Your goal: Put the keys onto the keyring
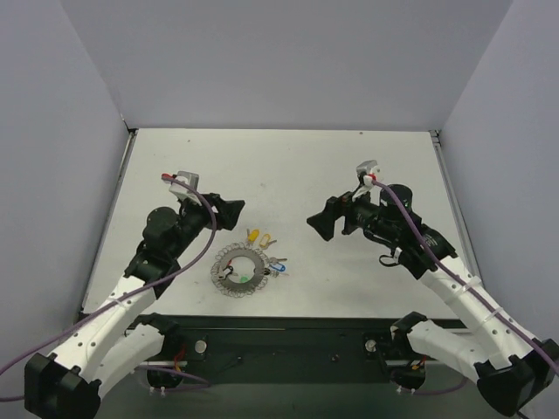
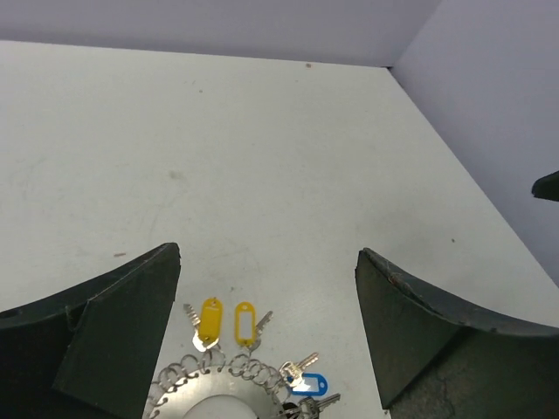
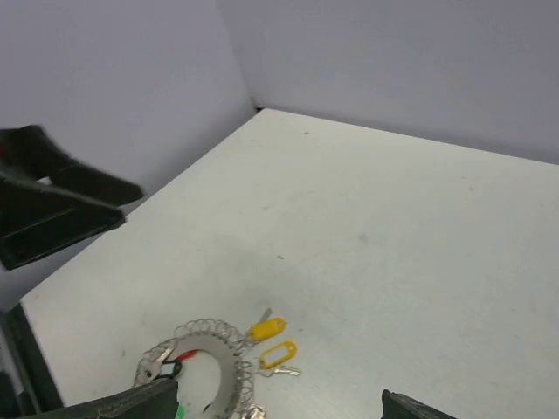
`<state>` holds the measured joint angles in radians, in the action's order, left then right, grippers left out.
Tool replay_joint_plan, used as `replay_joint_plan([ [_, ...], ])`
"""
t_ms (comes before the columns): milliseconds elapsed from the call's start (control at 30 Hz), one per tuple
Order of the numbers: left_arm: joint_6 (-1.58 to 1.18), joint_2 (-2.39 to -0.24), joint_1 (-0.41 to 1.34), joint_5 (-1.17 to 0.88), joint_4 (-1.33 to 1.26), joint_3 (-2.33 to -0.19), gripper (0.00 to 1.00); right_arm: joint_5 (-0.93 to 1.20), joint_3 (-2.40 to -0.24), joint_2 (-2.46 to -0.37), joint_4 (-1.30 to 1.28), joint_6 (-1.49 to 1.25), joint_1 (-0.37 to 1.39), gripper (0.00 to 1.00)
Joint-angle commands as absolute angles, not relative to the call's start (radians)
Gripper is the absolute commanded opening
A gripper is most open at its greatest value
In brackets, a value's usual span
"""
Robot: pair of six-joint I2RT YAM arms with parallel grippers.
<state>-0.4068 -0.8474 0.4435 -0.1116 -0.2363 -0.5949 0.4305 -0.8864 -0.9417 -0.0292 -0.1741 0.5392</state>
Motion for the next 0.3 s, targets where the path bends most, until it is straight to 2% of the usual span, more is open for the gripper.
replay_joint_plan([
  [0, -0.377, -0.795, 0.44, 0.06, -0.04, -0.604, 0.91, 0.209, -0.83, -0.896, 0.031, -0.339, 0.442, 1.0],
  [133, -0.37, -0.77, 0.44, 0.083, -0.054, -0.569, 0.91, 0.132, -0.782, -0.87, 0.023, -0.4, 0.345, 1.0],
  [267, -0.333, -0.778, 0.44, 0.077, -0.074, -0.549, 0.91, -0.157, -0.677, -0.809, 0.055, -0.306, 0.292, 1.0],
])
